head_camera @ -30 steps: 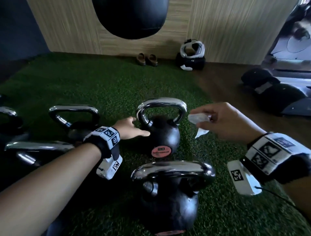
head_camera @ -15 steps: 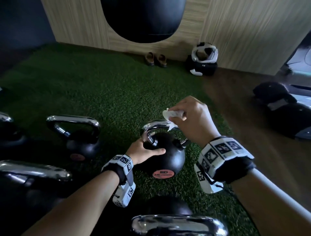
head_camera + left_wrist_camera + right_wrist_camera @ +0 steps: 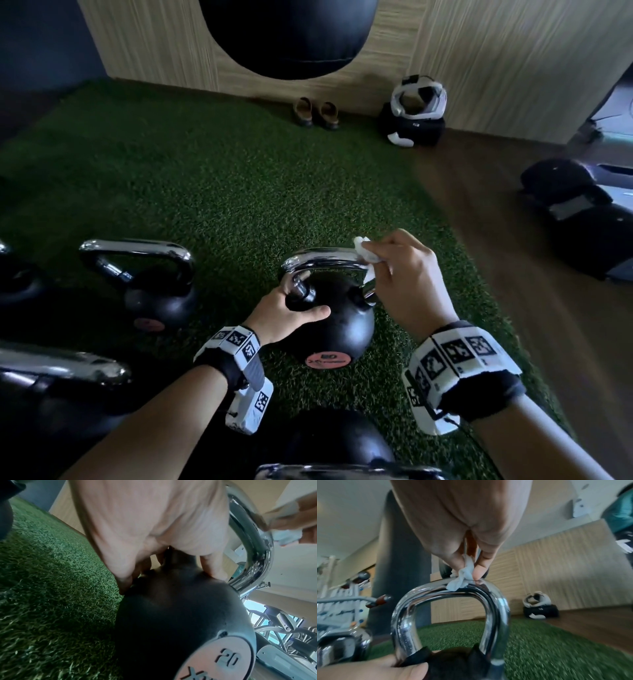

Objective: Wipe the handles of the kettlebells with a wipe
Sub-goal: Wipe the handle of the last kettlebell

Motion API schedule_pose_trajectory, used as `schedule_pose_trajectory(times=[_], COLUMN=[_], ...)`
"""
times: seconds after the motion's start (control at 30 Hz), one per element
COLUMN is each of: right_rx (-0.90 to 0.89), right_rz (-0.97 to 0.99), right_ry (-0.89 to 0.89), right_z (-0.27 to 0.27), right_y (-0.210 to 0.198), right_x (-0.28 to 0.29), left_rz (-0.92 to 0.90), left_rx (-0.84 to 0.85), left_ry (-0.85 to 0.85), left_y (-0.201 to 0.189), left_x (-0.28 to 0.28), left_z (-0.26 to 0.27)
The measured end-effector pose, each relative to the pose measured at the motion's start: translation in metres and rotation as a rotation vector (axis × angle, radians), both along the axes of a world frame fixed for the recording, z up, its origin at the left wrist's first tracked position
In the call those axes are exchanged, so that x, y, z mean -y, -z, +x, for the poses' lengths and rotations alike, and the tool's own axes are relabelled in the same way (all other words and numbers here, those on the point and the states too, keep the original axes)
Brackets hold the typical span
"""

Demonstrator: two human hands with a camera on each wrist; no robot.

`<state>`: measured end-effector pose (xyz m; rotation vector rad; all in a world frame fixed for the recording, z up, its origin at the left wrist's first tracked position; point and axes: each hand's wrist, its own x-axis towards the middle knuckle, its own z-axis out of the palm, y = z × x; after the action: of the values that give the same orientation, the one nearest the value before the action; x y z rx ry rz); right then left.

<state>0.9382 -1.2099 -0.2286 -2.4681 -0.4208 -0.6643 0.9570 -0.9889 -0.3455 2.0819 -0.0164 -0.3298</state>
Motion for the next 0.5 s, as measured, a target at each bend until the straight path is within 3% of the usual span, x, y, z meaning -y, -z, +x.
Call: schedule_pose_trajectory(times=[0.13, 0.3, 0.5], right_rx=[-0.123, -0.161, -0.598], right_rz=[0.172, 0.231, 0.727], right_ry=[0.19, 0.192, 0.121], right_z=[-0.001, -0.001, 0.01], right_y=[0.008, 0.015, 0.042], right_x=[0.025, 0.031, 0.052], left_rz=[-0.037, -0.039, -0.059], left_rx=[-0.001, 0.012, -0.005], left_ry=[-0.008, -0.004, -0.02], left_y=[0.003, 0.0, -0.004], left_x=[0.0, 0.001, 0.003], left_z=[0.0, -0.001, -0.004])
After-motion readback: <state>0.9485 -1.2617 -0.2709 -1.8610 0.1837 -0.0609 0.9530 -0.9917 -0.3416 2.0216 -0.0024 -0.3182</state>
